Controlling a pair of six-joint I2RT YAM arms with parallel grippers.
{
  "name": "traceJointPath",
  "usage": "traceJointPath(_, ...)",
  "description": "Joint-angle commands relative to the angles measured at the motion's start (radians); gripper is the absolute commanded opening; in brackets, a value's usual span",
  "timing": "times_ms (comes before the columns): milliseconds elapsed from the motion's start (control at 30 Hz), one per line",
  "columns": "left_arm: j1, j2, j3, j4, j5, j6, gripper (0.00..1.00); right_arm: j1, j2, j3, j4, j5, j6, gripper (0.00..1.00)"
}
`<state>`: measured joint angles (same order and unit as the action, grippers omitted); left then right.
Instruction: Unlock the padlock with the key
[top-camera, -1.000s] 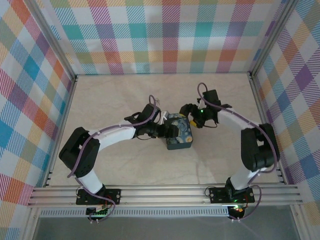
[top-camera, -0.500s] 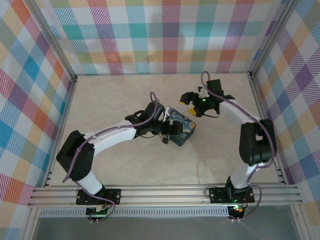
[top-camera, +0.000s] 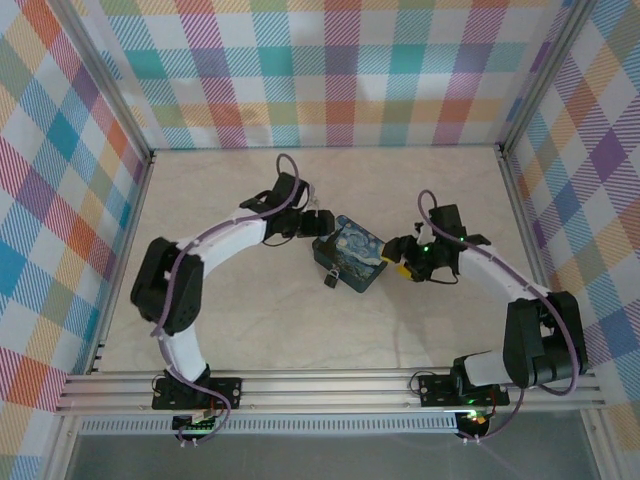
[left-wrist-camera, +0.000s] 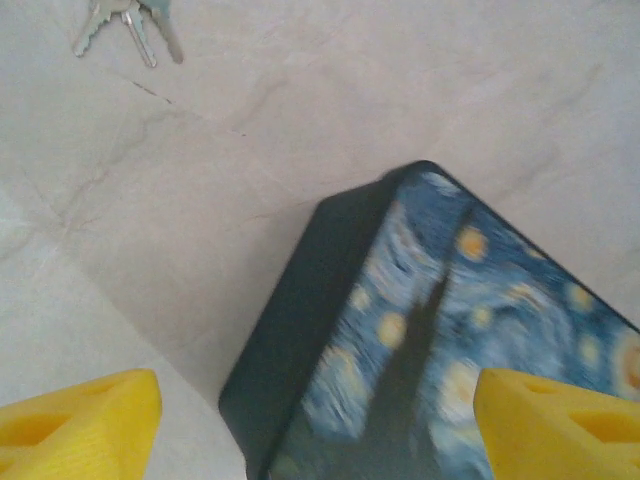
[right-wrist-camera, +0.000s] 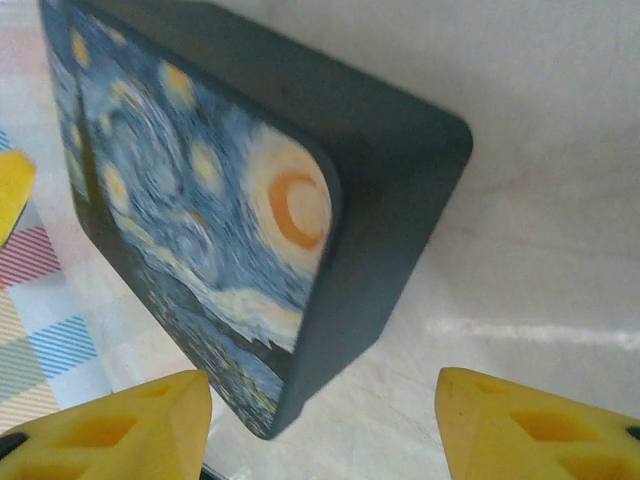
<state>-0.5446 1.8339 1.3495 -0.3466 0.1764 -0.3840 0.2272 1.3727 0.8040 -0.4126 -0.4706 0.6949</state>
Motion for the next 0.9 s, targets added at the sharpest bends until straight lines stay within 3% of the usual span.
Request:
traceJointPath(0, -0.001, 0.05, 0.061, -0.006, 0.059, 0.022, 0.81, 0.034, -0.025, -0.004, 0.062, 0.009, 0.044, 0.56)
traceJointPath(167, -0.009, 0.068, 0.031, 0.06, 0.216, -0.024, 0.79, 0.043, 0.071, 0.028, 0.128, 0.002, 0.075, 0.45)
traceJointPath(300, -0.011, 0.031, -0.04, 0.134, 0.256, -0.053, 0.79, 0.043, 0.145, 0.091, 0.119, 0.019, 0.059, 0.4)
traceJointPath(533, -0.017, -0.008, -0.101, 0.153, 0.351, -0.081, 0.78, 0.042, 0.271, 0.252, 0.005, 0.092, -0.053, 0.41)
traceJointPath(667, -0.017, -0.018, -0.088, 0.156, 0.353, -0.096, 0.78, 0.028, 0.324, 0.348, -0.075, 0.116, -0.116, 0.43)
traceJointPath(867, 0.024, -0.005, 0.004, -0.028, 0.202, -0.047, 0.79, 0.002, 0.323, 0.411, -0.17, 0.134, -0.19, 0.52)
